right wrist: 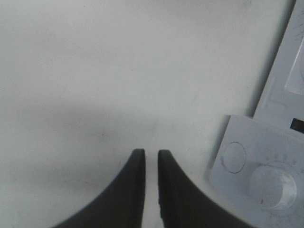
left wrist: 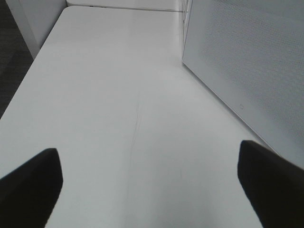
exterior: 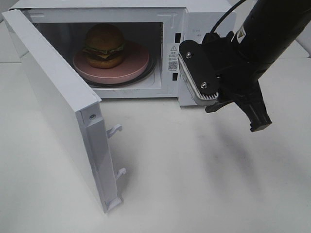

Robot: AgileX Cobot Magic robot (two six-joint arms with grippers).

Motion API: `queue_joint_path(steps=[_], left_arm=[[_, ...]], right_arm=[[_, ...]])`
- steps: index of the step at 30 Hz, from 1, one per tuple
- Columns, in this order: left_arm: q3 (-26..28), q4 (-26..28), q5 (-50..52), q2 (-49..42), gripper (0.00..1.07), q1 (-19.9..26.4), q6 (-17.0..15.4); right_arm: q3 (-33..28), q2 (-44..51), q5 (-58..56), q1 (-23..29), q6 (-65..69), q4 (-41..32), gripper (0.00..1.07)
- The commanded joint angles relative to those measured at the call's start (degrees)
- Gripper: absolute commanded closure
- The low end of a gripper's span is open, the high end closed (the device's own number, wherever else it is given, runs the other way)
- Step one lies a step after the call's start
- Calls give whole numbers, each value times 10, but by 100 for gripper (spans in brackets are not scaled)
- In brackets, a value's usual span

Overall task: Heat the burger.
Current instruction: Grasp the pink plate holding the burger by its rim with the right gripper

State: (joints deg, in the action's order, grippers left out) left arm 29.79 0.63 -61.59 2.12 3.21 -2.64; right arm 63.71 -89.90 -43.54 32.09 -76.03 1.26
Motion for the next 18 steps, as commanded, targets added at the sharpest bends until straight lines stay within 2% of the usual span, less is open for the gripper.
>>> queue_joint_path(steps=[1, 2, 4, 5, 6, 7, 8, 9, 10, 11, 14, 18], left_arm=[[-2, 1, 5, -1, 15, 1, 1], [-2, 1, 5, -1, 15, 1, 1], [-2, 1, 5, -1, 15, 1, 1], [-2, 1, 5, -1, 15, 1, 1], [-2, 1, 5, -1, 15, 1, 1], [-2, 1, 5, -1, 15, 1, 1], [-2, 1, 5, -1, 15, 1, 1], [-2, 1, 5, -1, 15, 1, 1], [-2, 1, 5, -1, 15, 1, 1], [-2, 1, 5, -1, 15, 1, 1], [-2, 1, 5, -1, 15, 1, 1], [-2, 1, 5, -1, 15, 1, 1]], right_arm=[[2, 7, 18, -1, -26, 20, 83], [2, 7, 18, -1, -26, 20, 83], [2, 7, 33, 0, -25, 41, 67], [2, 7, 33, 0, -25, 41, 67], [2, 7, 39, 0, -14, 41, 55], [2, 7, 39, 0, -14, 41, 55], [2, 7, 42, 0, -6, 39, 48], [2, 7, 49, 1, 12, 38, 36], [2, 7, 49, 1, 12, 38, 36], [2, 7, 59, 1, 29, 38, 25], [2, 3, 67, 1, 49, 40, 18], [2, -8, 77, 1, 50, 40, 19]])
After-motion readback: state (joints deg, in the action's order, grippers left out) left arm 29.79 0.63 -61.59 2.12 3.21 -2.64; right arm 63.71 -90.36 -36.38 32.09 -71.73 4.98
